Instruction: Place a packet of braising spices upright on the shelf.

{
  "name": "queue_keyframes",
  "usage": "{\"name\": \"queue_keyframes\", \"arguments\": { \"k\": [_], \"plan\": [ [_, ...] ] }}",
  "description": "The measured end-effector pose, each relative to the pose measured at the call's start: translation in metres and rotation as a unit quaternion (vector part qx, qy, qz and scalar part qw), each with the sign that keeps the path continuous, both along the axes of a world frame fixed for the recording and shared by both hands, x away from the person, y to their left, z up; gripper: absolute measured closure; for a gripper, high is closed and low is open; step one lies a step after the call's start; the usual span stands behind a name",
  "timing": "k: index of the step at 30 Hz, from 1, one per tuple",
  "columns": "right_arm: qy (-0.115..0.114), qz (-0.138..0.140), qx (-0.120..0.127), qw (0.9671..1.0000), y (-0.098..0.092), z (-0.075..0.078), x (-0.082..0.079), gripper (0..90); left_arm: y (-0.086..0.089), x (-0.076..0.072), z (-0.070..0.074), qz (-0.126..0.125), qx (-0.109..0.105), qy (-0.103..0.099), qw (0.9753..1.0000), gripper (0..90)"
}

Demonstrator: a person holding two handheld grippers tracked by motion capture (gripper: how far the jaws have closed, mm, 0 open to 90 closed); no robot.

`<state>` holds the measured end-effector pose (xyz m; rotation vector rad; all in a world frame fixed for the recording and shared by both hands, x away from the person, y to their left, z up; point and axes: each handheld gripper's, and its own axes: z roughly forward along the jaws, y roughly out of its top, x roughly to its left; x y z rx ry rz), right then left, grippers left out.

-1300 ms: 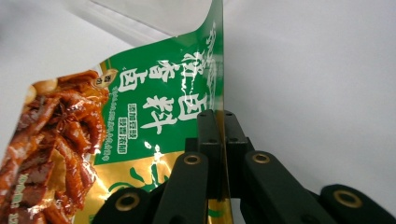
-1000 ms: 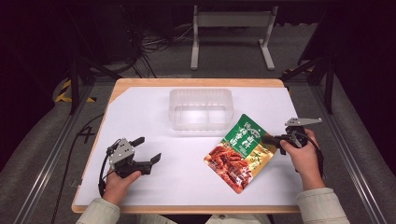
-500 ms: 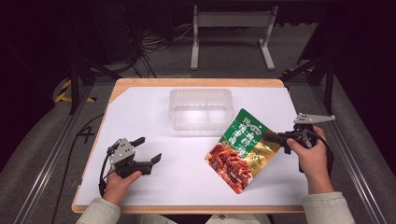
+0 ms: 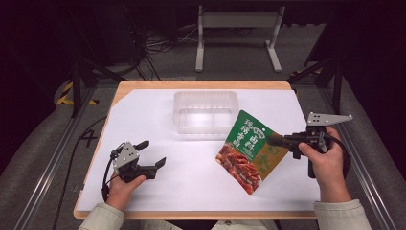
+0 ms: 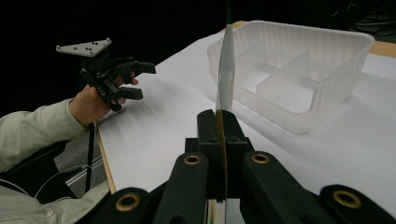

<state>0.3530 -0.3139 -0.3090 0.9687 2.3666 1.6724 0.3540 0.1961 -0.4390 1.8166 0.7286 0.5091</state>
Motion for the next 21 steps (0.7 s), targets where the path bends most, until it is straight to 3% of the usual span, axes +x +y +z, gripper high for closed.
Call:
{"name": "queue_keyframes", "arguments": {
  "k": [8,15,21],
  "plan": [
    [-0.004,0.005,-0.002,1.0000,0.002,0.016,-0.001,90.0,0.000,0.001,0.000,0.000,0.002,0.000,1.0000,12.6],
    [-0.013,-0.022,-0.011,0.9996,-0.004,0.029,0.003,90.0,-0.001,0.001,0.000,0.002,0.000,0.001,1.0000,12.6],
    [-0.009,-0.040,-0.001,0.9991,-0.012,0.037,0.011,90.0,-0.001,0.001,0.000,0.002,-0.003,0.002,1.0000,12.6]
  ]
}}
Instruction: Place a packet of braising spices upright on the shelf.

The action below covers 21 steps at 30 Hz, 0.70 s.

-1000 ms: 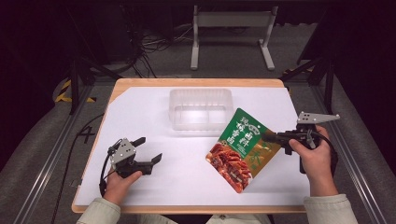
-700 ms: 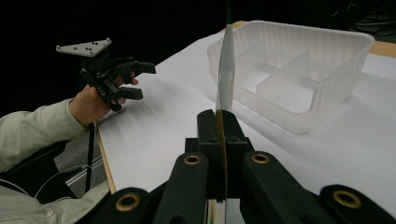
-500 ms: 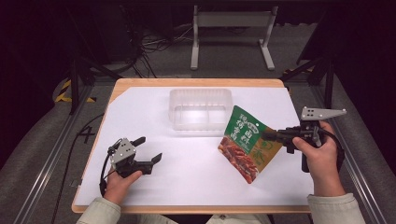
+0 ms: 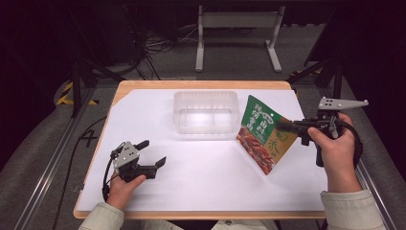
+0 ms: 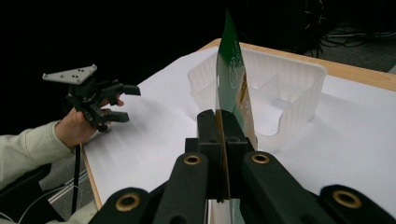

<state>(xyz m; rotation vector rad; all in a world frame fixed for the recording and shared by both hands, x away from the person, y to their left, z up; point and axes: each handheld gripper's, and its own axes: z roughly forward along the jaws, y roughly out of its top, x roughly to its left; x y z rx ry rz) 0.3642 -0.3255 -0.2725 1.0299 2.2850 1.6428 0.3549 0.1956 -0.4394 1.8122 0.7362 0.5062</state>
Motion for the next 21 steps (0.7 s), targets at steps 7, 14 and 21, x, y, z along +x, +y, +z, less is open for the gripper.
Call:
{"name": "queue_keyframes", "arguments": {
  "k": [7,14,21],
  "plan": [
    [0.000,-0.005,0.016,0.9999,-0.002,0.008,0.006,90.0,0.001,0.000,0.000,0.001,0.000,-0.002,1.0000,12.6],
    [-0.001,-0.010,0.030,0.9995,-0.004,0.018,0.012,90.0,0.001,0.000,0.000,0.001,-0.001,-0.002,1.0000,12.6],
    [0.005,-0.008,0.059,0.9982,-0.005,0.022,0.019,90.0,0.001,-0.001,0.001,0.001,0.000,-0.002,1.0000,12.6]
  ]
}}
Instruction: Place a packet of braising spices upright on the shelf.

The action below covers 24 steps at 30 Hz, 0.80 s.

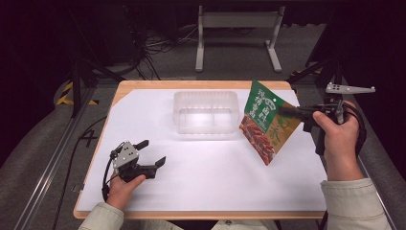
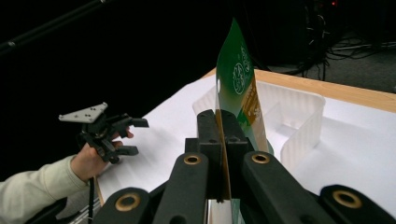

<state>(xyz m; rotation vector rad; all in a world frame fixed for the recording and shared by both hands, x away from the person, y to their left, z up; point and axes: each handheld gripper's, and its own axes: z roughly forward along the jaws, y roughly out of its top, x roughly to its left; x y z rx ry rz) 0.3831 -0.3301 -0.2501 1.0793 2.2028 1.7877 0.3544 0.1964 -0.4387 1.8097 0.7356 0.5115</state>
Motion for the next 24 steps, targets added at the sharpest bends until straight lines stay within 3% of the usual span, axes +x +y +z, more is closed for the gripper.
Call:
{"name": "queue_keyframes", "arguments": {
  "k": [13,24],
  "plan": [
    [-0.006,0.017,0.017,0.9997,0.017,0.014,0.015,90.0,0.003,-0.002,0.000,0.001,0.004,-0.003,1.0000,12.5],
    [-0.018,0.028,0.007,0.9994,0.044,0.027,0.032,90.0,0.010,-0.008,0.000,0.013,-0.002,-0.002,0.9999,12.5]
  ]
}}
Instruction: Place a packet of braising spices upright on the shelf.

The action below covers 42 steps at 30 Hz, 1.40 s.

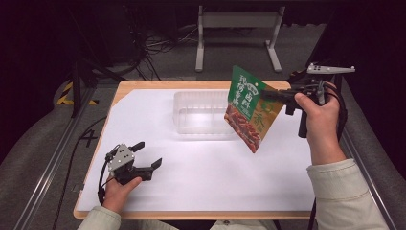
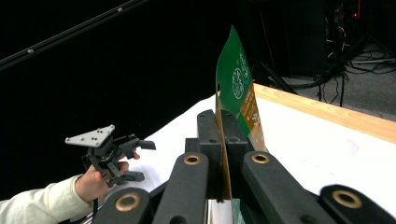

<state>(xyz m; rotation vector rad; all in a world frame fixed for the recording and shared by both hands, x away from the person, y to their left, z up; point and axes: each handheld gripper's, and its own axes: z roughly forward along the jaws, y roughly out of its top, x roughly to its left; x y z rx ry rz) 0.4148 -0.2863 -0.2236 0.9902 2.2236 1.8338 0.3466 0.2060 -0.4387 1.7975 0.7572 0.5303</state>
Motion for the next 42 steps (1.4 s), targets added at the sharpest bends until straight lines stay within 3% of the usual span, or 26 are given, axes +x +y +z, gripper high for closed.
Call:
{"name": "queue_keyframes", "arguments": {
  "k": [14,27,42],
  "plan": [
    [-0.007,0.006,-0.010,0.9999,0.033,0.012,0.024,90.0,0.008,-0.006,0.000,0.011,0.006,-0.004,0.9999,12.5],
    [-0.010,0.003,-0.007,0.9999,0.053,0.011,0.049,90.0,0.011,-0.009,-0.001,0.013,0.004,-0.008,0.9999,12.7],
    [-0.031,0.008,-0.007,0.9995,0.080,0.012,0.077,90.0,0.010,-0.007,-0.001,0.008,-0.002,-0.008,0.9999,12.9]
  ]
}}
